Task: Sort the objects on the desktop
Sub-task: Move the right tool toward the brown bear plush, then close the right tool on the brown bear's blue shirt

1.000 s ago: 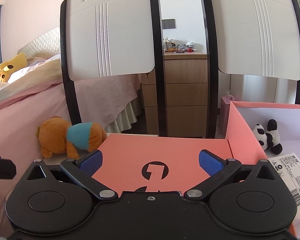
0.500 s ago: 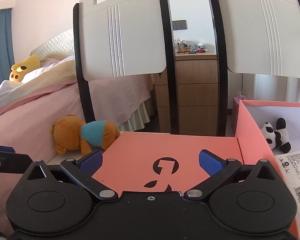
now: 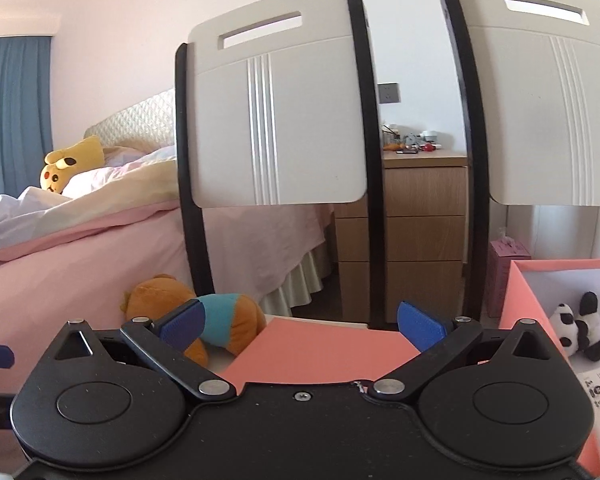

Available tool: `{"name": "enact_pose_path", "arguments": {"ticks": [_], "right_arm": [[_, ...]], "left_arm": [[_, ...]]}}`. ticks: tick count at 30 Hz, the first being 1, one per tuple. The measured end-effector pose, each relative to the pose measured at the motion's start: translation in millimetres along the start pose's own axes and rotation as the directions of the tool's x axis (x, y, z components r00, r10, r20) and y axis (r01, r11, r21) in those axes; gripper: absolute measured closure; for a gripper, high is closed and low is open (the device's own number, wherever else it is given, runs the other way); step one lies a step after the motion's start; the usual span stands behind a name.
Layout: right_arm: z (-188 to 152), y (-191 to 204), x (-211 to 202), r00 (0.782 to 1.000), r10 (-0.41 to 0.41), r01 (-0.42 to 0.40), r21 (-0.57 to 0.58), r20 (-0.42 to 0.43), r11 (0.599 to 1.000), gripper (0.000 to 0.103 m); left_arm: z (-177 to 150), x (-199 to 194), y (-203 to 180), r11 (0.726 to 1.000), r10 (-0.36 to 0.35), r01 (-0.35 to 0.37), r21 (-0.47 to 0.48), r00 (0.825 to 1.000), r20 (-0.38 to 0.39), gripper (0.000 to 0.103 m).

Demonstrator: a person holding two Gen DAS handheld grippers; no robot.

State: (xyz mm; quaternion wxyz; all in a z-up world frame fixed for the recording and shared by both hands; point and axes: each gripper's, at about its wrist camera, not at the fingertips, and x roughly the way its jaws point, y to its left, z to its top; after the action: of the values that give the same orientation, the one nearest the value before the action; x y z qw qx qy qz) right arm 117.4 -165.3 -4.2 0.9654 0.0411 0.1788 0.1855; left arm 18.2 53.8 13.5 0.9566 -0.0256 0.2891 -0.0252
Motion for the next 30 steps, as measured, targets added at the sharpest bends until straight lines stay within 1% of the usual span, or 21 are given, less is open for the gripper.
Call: {"name": "enact_pose_path", "arguments": {"ticks": [2, 5, 7, 10, 12, 14, 16, 20, 21, 23, 26, 30], "right_arm": [[5.7, 5.4, 7.6, 0.999, 0.035, -0.035, -0.017, -0.011, 0.999, 0.001], [15.9, 18.2, 32.7, 0.990, 0.118, -0.123, -0.059, -0.081, 0.991, 0.001], [21.4, 34.5, 51.2, 0.984, 0.139, -0.154, -0.137, -0.113, 0.979, 0.001], [25.5, 68.1, 82.4, 0.967, 0.192, -0.233, -0.276, -0.169, 0.932, 0.001], [27.7, 89.0, 106.4, 0.943, 0.236, -0.307, -0.335, -0.234, 0.891, 0.001], [27.7, 110.2, 131.4, 0.925, 0.244, -0.352, -0.412, -0.292, 0.840, 0.001], [25.8, 126.2, 157.5, 0.908, 0.230, -0.384, -0.481, -0.349, 0.788, 0.001], [17.9, 146.0, 212.5, 0.867, 0.185, -0.443, -0.544, -0.463, 0.713, 0.001], [14.6, 149.3, 222.9, 0.862, 0.165, -0.449, -0.570, -0.480, 0.689, 0.003], [8.1, 154.9, 240.1, 0.867, 0.110, -0.433, -0.626, -0.486, 0.649, 0.005], [2.3, 159.3, 255.7, 0.853, 0.086, -0.450, -0.643, -0.515, 0.619, 0.005], [-2.1, 162.4, 260.9, 0.845, 0.061, -0.455, -0.652, -0.532, 0.606, 0.004]], "left_arm": [[1.0, -0.4, 3.9, 1.000, -0.012, 0.012, -0.011, 1.000, 0.001, 0.000], [2.4, 2.2, 10.2, 0.999, -0.024, 0.024, -0.039, 1.000, -0.012, 0.000], [3.7, 1.9, 14.3, 0.998, -0.037, 0.037, -0.058, 0.999, -0.011, 0.000], [5.2, 1.0, 20.2, 0.995, -0.054, 0.054, -0.082, 0.999, -0.004, 0.000], [5.8, 0.7, 23.1, 0.995, -0.050, 0.050, -0.088, 0.999, 0.002, 0.000], [6.6, -0.6, 25.3, 0.995, -0.034, 0.036, -0.093, 0.999, 0.016, 0.000], [7.1, -1.2, 27.8, 0.994, -0.031, 0.033, -0.102, 0.999, 0.019, 0.000], [7.1, -0.4, 30.5, 0.992, -0.039, 0.041, -0.116, 0.999, 0.013, 0.000], [7.2, -0.8, 31.4, 0.992, -0.034, 0.036, -0.118, 0.999, 0.018, 0.000], [7.8, -0.8, 34.8, 0.991, -0.025, 0.028, -0.130, 0.999, 0.026, 0.000], [8.7, 0.9, 38.9, 0.989, -0.015, 0.019, -0.146, 1.000, 0.026, 0.000], [8.0, 1.3, 37.9, 0.988, -0.033, 0.037, -0.151, 0.999, 0.025, 0.000]]}}
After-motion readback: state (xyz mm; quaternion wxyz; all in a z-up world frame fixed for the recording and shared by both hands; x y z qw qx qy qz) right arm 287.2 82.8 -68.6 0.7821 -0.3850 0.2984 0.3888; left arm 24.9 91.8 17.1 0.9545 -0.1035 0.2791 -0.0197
